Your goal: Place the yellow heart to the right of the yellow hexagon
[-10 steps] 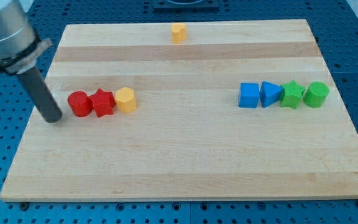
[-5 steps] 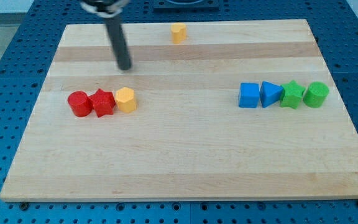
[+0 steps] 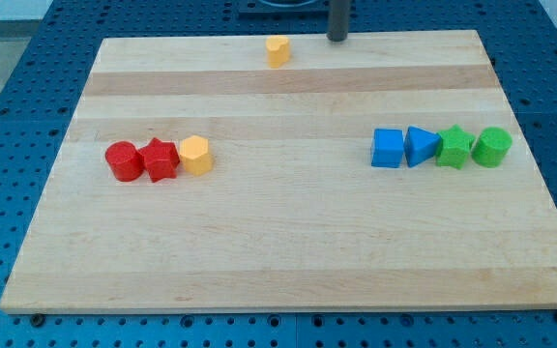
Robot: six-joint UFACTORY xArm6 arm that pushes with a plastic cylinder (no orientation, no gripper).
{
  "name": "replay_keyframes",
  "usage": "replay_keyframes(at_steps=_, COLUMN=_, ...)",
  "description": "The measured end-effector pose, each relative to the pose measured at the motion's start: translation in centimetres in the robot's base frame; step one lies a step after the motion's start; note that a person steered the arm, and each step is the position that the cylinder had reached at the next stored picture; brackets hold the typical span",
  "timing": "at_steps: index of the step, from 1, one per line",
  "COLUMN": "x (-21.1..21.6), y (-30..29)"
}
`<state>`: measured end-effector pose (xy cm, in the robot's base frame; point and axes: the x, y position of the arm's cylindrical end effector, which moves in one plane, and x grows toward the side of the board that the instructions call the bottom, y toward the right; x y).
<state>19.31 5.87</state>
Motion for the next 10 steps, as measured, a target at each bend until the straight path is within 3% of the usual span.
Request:
replay_keyframes(at_steps=2, x=1.2, y=-5.5)
replay_keyframes(at_steps=4, x=3.4, y=-7.2)
replay_keyframes(at_steps=6, x=2.8, y=-11.6)
replay_keyframes(at_steps=10, x=7.9, y=-10.2)
